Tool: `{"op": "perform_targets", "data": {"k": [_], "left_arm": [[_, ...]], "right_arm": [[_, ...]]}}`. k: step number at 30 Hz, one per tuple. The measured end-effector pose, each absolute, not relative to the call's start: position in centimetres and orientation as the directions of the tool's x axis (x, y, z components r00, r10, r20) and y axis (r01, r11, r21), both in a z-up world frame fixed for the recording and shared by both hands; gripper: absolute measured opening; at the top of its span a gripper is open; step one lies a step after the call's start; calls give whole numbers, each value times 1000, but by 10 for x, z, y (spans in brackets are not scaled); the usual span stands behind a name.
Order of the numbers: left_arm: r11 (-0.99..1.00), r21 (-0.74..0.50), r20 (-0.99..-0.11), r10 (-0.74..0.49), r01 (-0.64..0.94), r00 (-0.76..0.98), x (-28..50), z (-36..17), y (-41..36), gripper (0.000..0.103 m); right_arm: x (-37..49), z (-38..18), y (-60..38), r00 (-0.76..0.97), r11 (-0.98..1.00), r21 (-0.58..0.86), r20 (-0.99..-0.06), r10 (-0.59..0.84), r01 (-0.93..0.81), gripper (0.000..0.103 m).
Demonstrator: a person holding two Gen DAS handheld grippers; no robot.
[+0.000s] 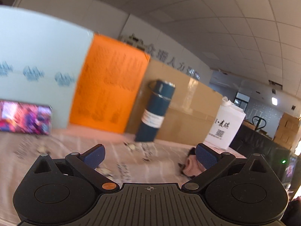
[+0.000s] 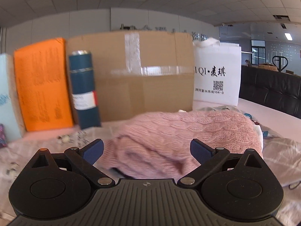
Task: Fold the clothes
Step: 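Grasp the pink cardigan with the left tool while the right tool grasps it too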
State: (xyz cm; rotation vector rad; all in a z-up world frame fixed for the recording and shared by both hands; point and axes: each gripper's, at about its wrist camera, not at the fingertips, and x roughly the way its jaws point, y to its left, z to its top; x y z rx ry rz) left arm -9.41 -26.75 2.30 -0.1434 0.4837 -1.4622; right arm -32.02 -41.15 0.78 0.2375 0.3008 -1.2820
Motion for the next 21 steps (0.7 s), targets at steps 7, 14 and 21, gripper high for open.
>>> {"op": "perform_targets", "data": {"k": [7, 14, 21], "left_arm": [[-23, -480, -272, -947, 877, -174, -114, -1, -330, 99], [-49, -683, -304, -888, 729, -344, -128, -39, -407, 68], [-18, -556, -374, -887, 831, -270, -168, -46, -451, 65]], "right_arm": [[-340, -17, -443, 219, 198, 92, -398, -891, 976, 35], [-390, -15, -439, 224, 114, 355, -284, -932, 928, 14], [-414, -12, -432, 237, 112, 492, -201, -951, 864, 14]]}}
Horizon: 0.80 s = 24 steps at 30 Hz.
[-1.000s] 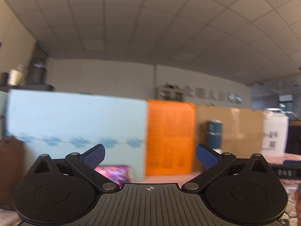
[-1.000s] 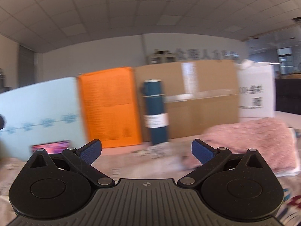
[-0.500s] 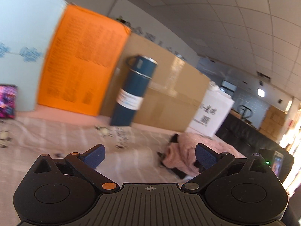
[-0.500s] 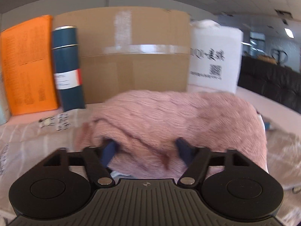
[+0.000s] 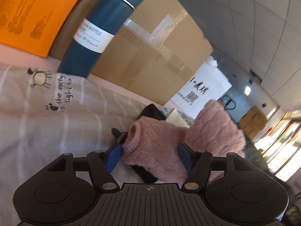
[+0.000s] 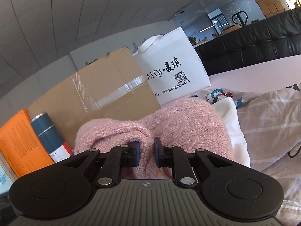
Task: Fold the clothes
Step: 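Grasp the pink cardigan with the left tool while the right tool grasps it too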
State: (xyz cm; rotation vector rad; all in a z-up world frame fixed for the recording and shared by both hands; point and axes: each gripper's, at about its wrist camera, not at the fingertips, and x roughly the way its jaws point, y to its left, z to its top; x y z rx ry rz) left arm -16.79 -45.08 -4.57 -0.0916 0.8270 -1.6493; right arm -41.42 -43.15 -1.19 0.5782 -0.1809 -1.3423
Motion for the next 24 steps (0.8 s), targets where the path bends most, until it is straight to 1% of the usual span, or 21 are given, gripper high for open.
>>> {"op": "perform_targets", "data": {"k": [2, 3, 4, 6, 10, 15, 20, 24], "left_arm": [[-15, -479, -378, -899, 878, -222, -181, -42, -452, 47], [-17, -432, -385, -901, 902, -201, -188, -40, -452, 29], [-27, -385, -385, -904, 923, -187, -195, -38, -450, 23], [-50, -288, -379, -911, 956, -162, -210, -34, -445, 19], [-88, -158, -300, -945, 983, -133, -231, -21, -426, 17], [-129, -159, -226, -960, 979, -163, -229, -3, -397, 16], [-144, -193, -168, -970, 970, -178, -208, 18, -367, 16], [-120, -207, -120, -982, 971, -147, -178, 36, -331, 16]], "right_arm": [[-415, -12, -431, 243, 117, 501, -194, -950, 858, 14], [-416, -11, -430, 247, 121, 507, -188, -951, 854, 14], [-416, -11, -429, 251, 126, 512, -182, -951, 849, 14], [-417, -10, -426, 271, 150, 525, -162, -949, 838, 13], [-414, -8, -418, 318, 224, 520, -98, -943, 824, 12], [-419, -1, -402, 442, 398, 553, 59, -895, 732, 11], [-403, 23, -384, 533, 492, 561, 105, -840, 665, 10], [-373, 45, -363, 619, 572, 562, 130, -774, 597, 10]]}}
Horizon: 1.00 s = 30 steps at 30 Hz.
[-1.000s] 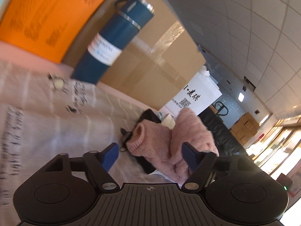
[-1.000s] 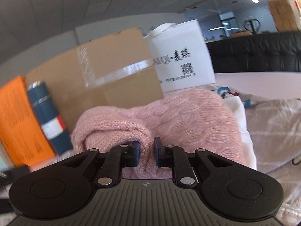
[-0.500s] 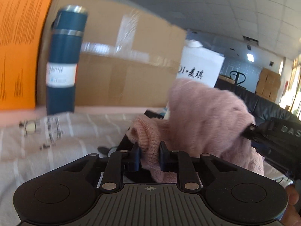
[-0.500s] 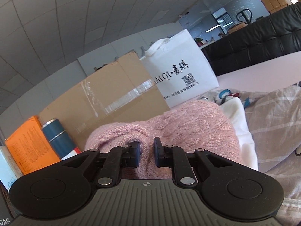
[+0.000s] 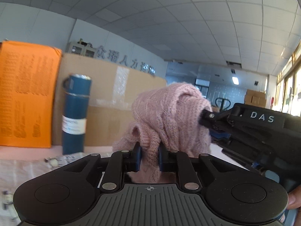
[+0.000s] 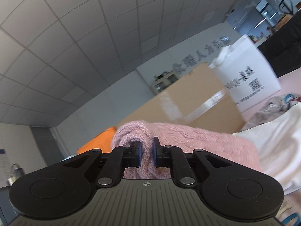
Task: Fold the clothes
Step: 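Grasp the pink cardigan with the left tool while the right tool grasps it too, then lift the cardigan with both tools and spread it over the sheet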
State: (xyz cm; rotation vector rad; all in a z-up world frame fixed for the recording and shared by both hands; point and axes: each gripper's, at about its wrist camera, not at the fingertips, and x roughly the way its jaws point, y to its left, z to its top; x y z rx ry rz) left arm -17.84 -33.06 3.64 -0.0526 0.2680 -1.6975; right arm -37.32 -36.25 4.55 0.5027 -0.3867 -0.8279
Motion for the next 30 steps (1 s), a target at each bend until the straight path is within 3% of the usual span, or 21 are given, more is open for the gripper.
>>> {"op": "perform_targets", "data": {"k": [9, 16, 20, 28, 30], "left_arm": [[83, -184, -73, -995, 979, 71, -79, 54, -223, 16], [253, -157, -98, -966, 955, 240, -16, 47, -150, 16], [305, -155, -155, -947, 940, 282, 2, 33, -115, 16], [423, -210, -348, -875, 882, 336, 23, 0, -69, 17], [460, -233, -395, -850, 857, 349, 28, -6, -71, 22]], "right_arm": [[-255, 72, -305, 817, 722, 540, 105, -567, 432, 10], [-195, 63, -275, 873, 729, 574, 50, -485, 372, 10], [-203, 47, -269, 859, 707, 559, -20, -511, 433, 10], [-250, 18, -297, 731, 603, 457, -176, -659, 654, 10], [-260, 9, -306, 690, 565, 429, -231, -686, 705, 10]]}}
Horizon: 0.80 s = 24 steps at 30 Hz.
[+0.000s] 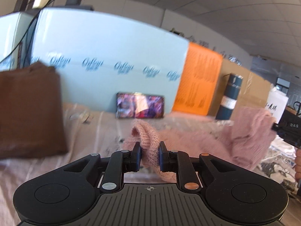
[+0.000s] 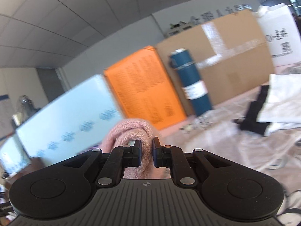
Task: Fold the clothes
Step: 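Lift the cardigan with both tools and spread it over the sheet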
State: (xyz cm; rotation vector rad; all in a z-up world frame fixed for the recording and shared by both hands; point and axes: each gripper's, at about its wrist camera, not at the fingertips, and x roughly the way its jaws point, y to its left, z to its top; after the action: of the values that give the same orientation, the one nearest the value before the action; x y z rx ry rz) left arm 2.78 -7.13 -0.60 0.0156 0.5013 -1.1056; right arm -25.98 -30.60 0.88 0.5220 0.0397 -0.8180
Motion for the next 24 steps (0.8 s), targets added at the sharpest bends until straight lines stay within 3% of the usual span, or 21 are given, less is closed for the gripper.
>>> {"op": "perform_targets", "data": {"k": [3, 6, 7, 8, 10, 11, 14, 16, 20, 24], "left_arm": [[503, -264, -443, -821, 823, 360, 42, -18, -72, 23], [532, -257, -460, -801, 807, 382, 45, -24, -67, 35], [546, -252, -461, -793, 799, 397, 46, -24, -67, 41], [560, -247, -462, -785, 791, 412, 47, -24, -67, 45], [587, -242, -461, -770, 773, 441, 50, -24, -66, 62], [596, -238, -458, -765, 767, 453, 51, -23, -65, 65], [609, -236, -453, -758, 758, 468, 55, -21, -66, 79], [594, -236, -452, -768, 769, 455, 56, -19, -70, 82], [560, -227, -448, -786, 797, 425, 59, -16, -82, 88], [508, -221, -465, -805, 833, 367, 64, -17, -99, 92]], "right_arm": [[-270, -5, -315, 646, 527, 386, -324, -691, 757, 10], [-275, -13, -319, 613, 510, 342, -395, -684, 789, 17], [-276, -15, -318, 600, 506, 322, -408, -688, 800, 23], [-277, -16, -318, 587, 503, 302, -421, -692, 810, 38], [-280, -15, -316, 558, 497, 257, -428, -711, 829, 59], [-281, -14, -314, 548, 500, 230, -427, -719, 835, 68], [-280, -6, -299, 552, 557, 114, -393, -735, 823, 81], [-274, -2, -282, 588, 629, -10, -344, -732, 777, 90], [-256, 1, -243, 728, 778, -241, -274, -628, 581, 98], [-222, -5, -242, 770, 845, -273, -351, -533, 460, 98]]}}
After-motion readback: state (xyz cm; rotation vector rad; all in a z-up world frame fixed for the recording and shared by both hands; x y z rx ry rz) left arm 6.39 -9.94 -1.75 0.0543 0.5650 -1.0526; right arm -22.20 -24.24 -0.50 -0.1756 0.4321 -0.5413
